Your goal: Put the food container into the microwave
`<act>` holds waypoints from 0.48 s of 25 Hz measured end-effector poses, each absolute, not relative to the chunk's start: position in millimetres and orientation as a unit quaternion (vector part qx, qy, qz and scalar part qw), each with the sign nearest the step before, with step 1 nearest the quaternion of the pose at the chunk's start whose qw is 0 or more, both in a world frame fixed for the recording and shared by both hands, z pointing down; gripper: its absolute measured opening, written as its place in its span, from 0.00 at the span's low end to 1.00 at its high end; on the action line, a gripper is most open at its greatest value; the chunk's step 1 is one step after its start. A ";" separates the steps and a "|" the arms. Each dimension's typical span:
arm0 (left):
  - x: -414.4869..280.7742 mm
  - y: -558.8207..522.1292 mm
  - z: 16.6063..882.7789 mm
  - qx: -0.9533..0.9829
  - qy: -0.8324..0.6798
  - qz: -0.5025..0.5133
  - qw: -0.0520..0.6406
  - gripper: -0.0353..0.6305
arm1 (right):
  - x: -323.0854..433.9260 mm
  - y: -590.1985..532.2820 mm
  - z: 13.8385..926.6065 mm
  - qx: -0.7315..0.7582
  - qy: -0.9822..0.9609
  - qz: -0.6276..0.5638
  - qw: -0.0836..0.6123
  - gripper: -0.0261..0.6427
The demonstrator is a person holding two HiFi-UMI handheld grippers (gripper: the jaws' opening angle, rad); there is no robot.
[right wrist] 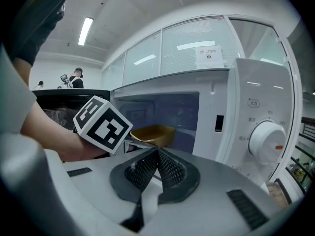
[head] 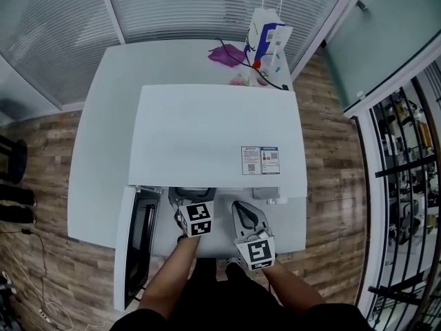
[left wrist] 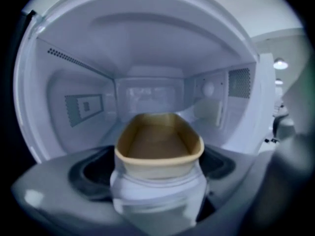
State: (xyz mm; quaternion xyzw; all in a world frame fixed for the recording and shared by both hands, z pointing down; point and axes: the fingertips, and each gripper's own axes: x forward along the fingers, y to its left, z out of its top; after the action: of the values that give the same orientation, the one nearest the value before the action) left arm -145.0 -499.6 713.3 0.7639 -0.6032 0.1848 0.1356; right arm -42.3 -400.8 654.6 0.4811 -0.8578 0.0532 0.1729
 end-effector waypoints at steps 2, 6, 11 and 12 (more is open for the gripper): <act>-147.9 -489.8 710.1 0.762 -0.607 0.178 0.138 0.83 | -41.8 -399.3 651.9 0.480 -0.859 0.052 0.171 0.05; -146.6 -456.3 700.0 0.767 -0.601 0.185 0.128 0.83 | -41.4 -394.3 642.7 0.478 -0.861 0.046 0.164 0.05; -148.8 -416.8 669.7 0.767 -0.610 0.167 0.109 0.67 | -39.0 -386.1 627.3 0.474 -0.866 0.033 0.154 0.05; -150.3 -410.3 662.3 0.766 -0.613 0.161 0.106 0.62 | -37.9 -384.0 624.0 0.474 -0.867 0.032 0.152 0.05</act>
State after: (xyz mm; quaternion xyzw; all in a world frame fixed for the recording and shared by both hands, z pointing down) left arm -150.3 -410.3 662.3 0.7660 -0.6134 0.1606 0.1057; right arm -37.9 -384.0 624.0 0.4741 -0.8667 0.0316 0.1515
